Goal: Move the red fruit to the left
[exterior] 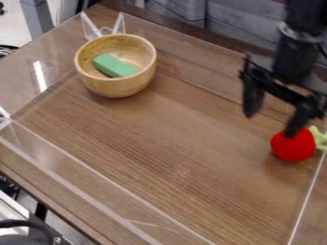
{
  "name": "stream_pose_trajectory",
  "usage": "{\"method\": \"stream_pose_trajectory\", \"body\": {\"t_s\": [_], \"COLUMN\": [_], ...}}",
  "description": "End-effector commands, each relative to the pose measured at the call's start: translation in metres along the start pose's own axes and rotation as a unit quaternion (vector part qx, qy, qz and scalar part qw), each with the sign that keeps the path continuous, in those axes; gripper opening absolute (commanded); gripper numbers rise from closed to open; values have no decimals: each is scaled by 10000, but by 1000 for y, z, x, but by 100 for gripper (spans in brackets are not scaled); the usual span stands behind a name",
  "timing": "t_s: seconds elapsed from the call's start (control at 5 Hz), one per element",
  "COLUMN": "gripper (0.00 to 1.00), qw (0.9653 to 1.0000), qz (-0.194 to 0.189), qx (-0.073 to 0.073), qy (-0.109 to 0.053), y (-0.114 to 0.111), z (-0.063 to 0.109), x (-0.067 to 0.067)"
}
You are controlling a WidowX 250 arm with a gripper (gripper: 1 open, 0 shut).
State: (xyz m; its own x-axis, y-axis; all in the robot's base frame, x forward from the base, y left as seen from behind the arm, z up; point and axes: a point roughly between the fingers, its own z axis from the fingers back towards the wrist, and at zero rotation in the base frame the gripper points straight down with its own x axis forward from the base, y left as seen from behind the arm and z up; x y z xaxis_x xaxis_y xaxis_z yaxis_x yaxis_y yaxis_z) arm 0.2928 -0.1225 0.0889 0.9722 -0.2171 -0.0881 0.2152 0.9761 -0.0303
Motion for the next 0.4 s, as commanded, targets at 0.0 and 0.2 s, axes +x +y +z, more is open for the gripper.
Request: {"method": "stream_pose_trajectory", "body": {"t_s": [0.0, 0.2], "gripper": [100, 100], "qw": [9987, 9977], "qz": [272, 481], "qx": [-15, 11], "qy": [-423, -486], "y": [-20, -27], "z": [13, 5], "x": [17, 22]}}
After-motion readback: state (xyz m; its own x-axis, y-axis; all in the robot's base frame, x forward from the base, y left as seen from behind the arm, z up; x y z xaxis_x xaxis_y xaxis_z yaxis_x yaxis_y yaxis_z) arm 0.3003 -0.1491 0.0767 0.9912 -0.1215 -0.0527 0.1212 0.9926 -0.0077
